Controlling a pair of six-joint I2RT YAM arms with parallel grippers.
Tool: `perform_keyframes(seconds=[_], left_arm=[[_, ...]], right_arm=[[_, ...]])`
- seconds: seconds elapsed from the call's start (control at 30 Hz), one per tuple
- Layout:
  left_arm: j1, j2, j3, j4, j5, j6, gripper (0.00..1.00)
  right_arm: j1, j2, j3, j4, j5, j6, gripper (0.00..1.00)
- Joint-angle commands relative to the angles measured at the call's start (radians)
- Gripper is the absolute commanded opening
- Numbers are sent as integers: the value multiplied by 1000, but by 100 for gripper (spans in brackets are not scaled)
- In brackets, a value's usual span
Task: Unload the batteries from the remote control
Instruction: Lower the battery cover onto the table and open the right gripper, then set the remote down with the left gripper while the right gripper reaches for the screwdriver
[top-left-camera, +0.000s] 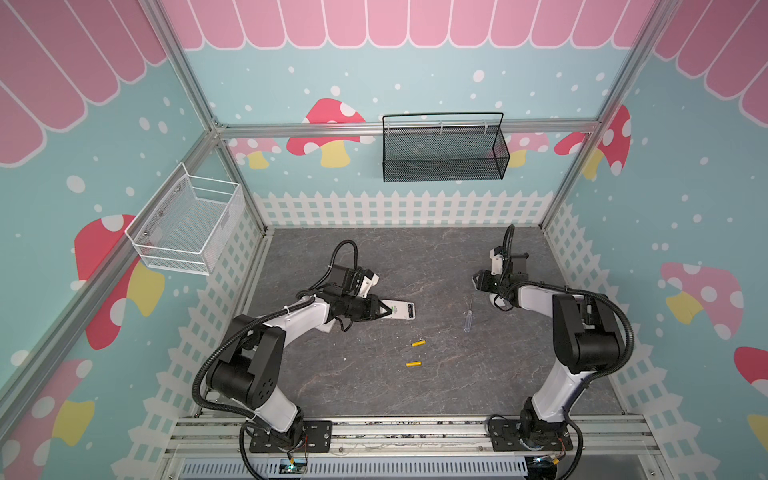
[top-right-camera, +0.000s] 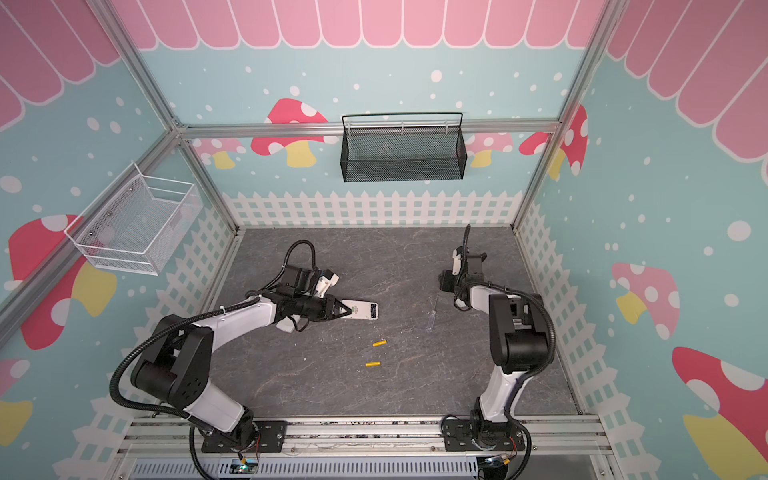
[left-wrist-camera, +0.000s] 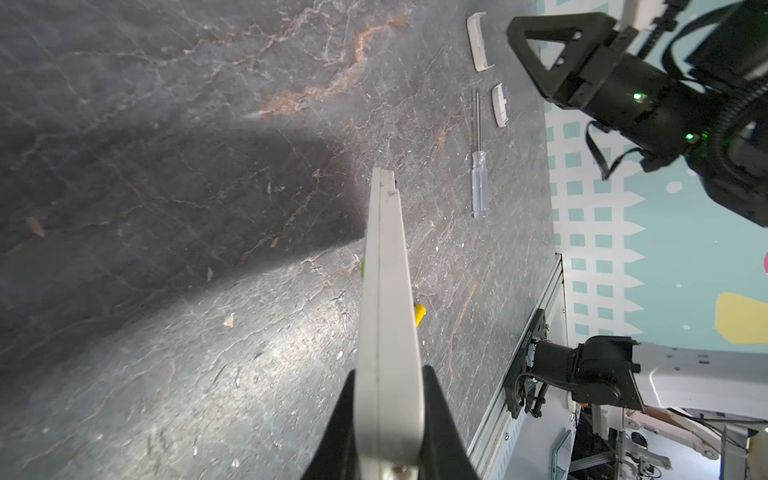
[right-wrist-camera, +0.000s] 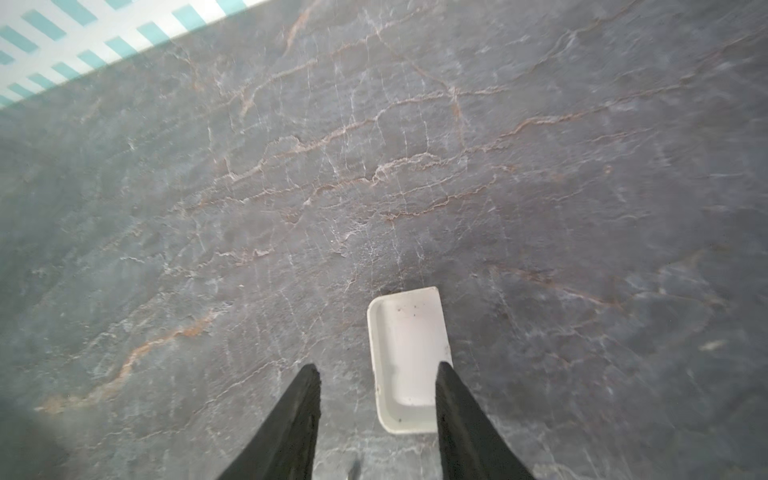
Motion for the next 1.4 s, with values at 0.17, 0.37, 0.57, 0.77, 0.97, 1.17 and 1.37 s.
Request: perform_keyframes(seconds=[0.17,0.37,0.57,0.77,0.97,1.17,1.37], left_arm=[[-20,65,63,36,8,-56,0],[-25,134,104,-13,-29,-69,0],[-20,167,129,-65,-78,-66,17],[-7,193,156,-129,-144,-58,34],[11,227,187,-187,-198,-42,42],[20,199,197,-243,-302,7,64],[19,93,152,-228,-370,69,78]], right_arm=[[77,-235,-168,-39,46,66,48],[208,-321,-218,-126,124,119,48],[264,-400,-267,-255,203,196,50],[266,-455,-330,-353,252,242,55],[277,-459,-380,-337,234,286,56],[297,-432,-372,-323,240,298,55],[311,-352,-326,-305,250,300,55]])
